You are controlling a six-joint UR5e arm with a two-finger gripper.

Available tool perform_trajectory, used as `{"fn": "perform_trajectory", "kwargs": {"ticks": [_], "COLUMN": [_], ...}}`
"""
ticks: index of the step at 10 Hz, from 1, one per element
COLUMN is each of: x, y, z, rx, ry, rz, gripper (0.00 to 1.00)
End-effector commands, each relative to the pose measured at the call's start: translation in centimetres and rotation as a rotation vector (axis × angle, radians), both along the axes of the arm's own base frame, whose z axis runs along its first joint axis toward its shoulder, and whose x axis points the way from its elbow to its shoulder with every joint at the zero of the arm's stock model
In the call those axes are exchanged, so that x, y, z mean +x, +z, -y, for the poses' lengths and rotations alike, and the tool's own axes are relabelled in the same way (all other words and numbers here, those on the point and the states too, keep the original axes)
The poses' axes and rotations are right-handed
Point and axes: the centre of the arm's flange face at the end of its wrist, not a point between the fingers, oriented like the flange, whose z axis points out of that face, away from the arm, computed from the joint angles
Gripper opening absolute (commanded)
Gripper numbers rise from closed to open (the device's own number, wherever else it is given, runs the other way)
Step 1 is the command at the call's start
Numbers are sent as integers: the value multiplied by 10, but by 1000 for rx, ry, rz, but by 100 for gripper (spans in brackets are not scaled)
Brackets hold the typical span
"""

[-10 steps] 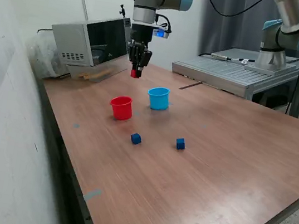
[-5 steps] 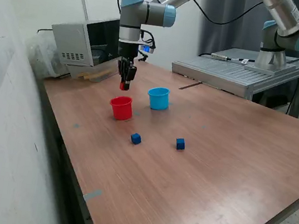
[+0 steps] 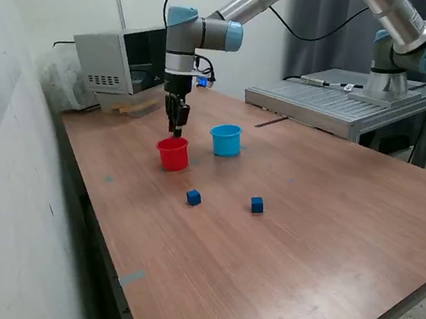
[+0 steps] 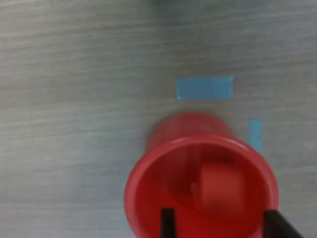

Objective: Place red objects in the red bin, and blue objects in the blue bin.

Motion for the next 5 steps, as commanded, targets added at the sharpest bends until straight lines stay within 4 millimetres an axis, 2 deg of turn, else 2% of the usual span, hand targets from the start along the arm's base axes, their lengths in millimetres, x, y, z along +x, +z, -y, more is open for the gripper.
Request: {"fn": "perform_trajectory", "kwargs": {"ticks": [1, 3, 5], "x": [-3, 1, 13], "y": [6, 39, 59], "z": [-1, 30, 91], "rx": [7, 5, -23], "ry": [-1, 14, 49], "rz": [-10, -28, 47], "gripper": [100, 100, 100]}}
